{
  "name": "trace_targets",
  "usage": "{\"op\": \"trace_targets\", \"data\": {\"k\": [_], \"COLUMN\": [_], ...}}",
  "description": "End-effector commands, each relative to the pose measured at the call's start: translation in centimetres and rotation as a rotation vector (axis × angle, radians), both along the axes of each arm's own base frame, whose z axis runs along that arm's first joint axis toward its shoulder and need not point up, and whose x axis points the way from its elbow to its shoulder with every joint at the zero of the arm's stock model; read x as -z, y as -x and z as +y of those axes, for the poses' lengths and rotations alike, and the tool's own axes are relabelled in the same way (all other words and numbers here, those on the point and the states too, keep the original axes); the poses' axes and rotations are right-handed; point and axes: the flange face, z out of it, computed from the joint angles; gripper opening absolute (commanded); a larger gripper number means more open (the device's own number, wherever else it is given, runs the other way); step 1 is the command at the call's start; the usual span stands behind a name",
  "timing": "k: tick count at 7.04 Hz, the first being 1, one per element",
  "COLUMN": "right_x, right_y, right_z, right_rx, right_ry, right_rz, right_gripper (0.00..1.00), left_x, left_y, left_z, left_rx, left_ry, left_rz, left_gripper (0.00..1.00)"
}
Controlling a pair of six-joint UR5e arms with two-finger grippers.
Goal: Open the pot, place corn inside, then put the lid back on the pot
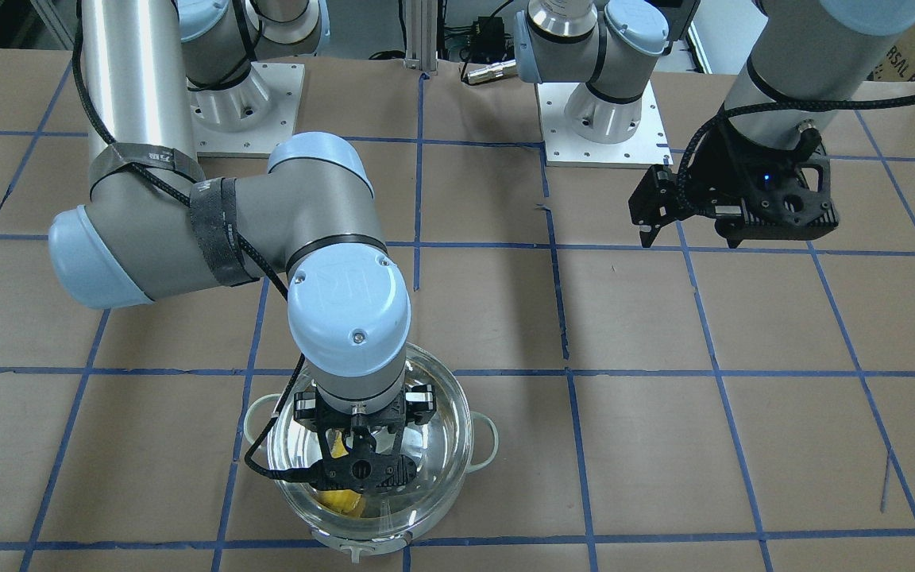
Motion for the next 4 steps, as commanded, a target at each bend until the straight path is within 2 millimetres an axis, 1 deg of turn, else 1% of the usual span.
{"op": "trace_targets", "data": {"k": [1,4], "right_x": [0.35,0.35], "right_y": [0.05,0.05], "right_z": [0.36,0.36], "right_rx": [0.000,0.000], "right_ry": [-0.011,-0.011], "right_rz": [0.003,0.003], "right_gripper": [0.07,0.08], "left_x": [-0.04,-0.04], "left_y": [0.00,0.08], "left_z": [-0.01,0.01], "left_rx": [-0.001,0.000], "left_ry": [0.001,0.001], "left_rz": [0.000,0.000], "left_gripper": [1.00,1.00]}}
